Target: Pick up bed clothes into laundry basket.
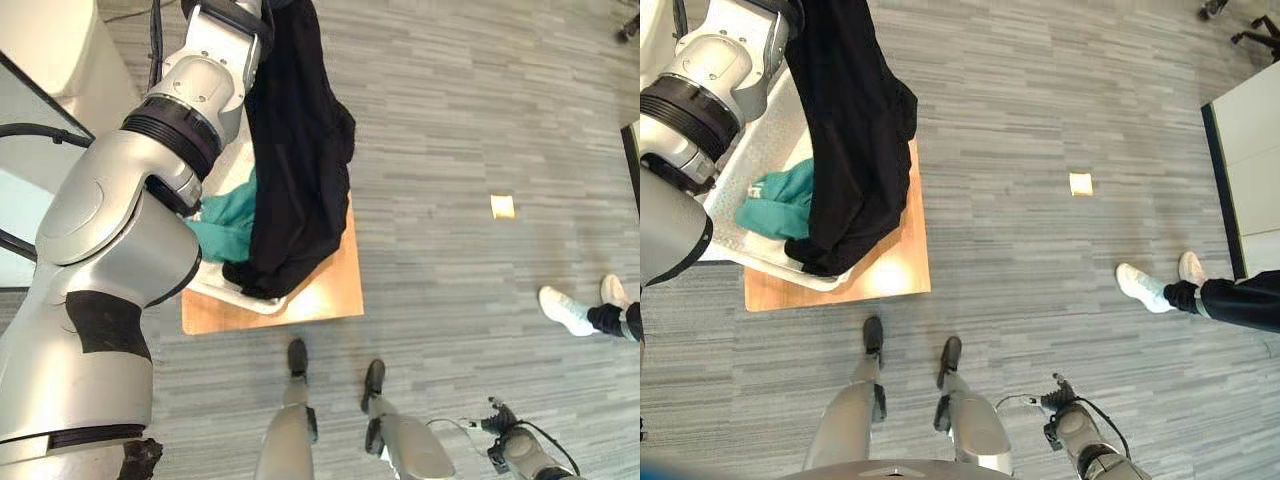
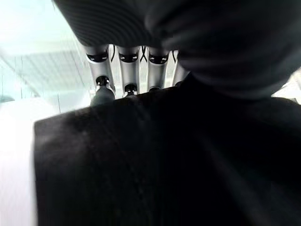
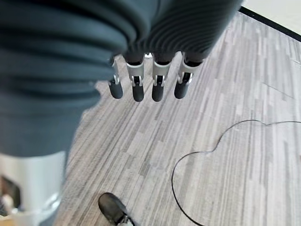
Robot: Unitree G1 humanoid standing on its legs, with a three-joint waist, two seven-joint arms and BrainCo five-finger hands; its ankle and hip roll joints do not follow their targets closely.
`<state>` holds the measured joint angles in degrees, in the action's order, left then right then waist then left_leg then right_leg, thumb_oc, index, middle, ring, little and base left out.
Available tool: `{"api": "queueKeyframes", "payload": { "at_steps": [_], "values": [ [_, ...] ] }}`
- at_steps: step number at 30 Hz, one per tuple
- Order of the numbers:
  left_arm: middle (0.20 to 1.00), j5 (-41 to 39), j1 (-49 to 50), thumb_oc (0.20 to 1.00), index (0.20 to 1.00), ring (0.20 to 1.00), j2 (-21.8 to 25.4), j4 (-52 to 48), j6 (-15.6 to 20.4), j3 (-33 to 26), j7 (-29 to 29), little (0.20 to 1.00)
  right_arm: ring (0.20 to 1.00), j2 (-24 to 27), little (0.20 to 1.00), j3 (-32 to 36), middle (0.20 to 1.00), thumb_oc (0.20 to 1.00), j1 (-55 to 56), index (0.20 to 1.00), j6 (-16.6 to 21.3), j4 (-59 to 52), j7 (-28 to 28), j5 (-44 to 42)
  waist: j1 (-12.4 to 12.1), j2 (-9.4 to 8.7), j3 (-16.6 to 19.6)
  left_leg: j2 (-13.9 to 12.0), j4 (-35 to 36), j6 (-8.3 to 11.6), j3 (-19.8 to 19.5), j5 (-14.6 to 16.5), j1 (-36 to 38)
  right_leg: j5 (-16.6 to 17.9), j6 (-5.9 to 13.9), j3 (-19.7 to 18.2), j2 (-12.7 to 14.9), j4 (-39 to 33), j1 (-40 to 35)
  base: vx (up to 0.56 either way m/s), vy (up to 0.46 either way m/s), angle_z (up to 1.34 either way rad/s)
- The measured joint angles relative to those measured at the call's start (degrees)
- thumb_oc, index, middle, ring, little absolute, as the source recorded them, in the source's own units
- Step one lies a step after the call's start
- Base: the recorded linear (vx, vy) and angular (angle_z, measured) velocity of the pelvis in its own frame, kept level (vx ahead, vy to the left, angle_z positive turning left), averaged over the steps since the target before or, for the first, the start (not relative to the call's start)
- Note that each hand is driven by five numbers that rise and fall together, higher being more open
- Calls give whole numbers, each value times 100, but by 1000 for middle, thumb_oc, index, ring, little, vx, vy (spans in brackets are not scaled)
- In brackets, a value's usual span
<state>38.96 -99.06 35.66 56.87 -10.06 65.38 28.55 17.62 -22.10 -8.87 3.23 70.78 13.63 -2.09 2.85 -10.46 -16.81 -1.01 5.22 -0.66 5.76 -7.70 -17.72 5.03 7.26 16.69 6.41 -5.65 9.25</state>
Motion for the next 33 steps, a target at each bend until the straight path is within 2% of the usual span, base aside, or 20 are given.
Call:
{"api": "queueKeyframes", "payload": {
  "at_steps": [5,8,12,18,20,26,30,32,33],
  "values": [
    [200,355,-8,200,200,200,-57,-445,106,419,-34,200,1000,41,1000,32,1000,1000,38,1000,-1,4,-24,56,-64,-140,260,23,-43,0,-161,-1,19,0,0,179,1,0,-114,20,26,18],
    [200,508,-21,200,200,200,-41,-439,121,456,-86,200,1000,42,1000,33,1000,1000,110,1000,-1,6,-24,211,-143,-182,291,44,-47,0,-170,0,23,1,0,185,11,0,-122,14,42,2],
    [200,525,-81,200,200,200,174,-430,136,642,-185,200,1000,46,1000,59,1000,1000,176,1000,-5,83,-24,213,-142,-261,347,55,-92,4,-168,10,-50,-3,5,179,30,0,-74,15,36,-1],
    [200,720,-248,200,200,200,504,-263,145,760,-171,200,1000,69,1000,204,1000,1000,268,1000,4,211,3,218,-116,-427,500,23,-492,-14,-184,152,-682,-2,3,153,18,15,362,21,42,1],
    [200,736,-299,200,200,200,806,-170,133,845,-172,200,1000,69,1000,224,1000,1000,355,1000,9,212,5,221,-100,-429,503,29,-582,-18,-311,153,-1008,1,-1,185,8,58,588,28,44,21],
    [200,743,-115,200,200,200,1004,-154,124,845,-138,200,1000,68,1000,269,1000,1000,355,1000,99,155,17,227,-42,-379,484,134,-666,-40,-640,91,-1541,5,-4,38,44,140,964,8,40,29],
    [200,728,193,200,200,200,910,-395,113,545,-27,200,1000,68,1000,181,1000,1000,348,1000,116,27,77,230,-65,-361,432,176,-640,-89,-695,63,-1559,28,35,26,89,146,972,28,-31,10],
    [200,689,610,200,200,200,896,-991,73,-92,67,200,1000,57,1000,122,1000,1000,371,1000,120,-108,129,241,-128,-309,341,179,-631,-90,-731,63,-1557,32,43,32,83,147,966,30,-17,6],
    [200,667,999,200,200,200,788,-1375,51,-635,128,200,1000,57,1000,100,1000,1000,410,1000,117,-198,160,280,-149,-268,307,181,-629,-90,-752,63,-1551,33,44,41,79,145,953,30,-22,8]
  ]
}}
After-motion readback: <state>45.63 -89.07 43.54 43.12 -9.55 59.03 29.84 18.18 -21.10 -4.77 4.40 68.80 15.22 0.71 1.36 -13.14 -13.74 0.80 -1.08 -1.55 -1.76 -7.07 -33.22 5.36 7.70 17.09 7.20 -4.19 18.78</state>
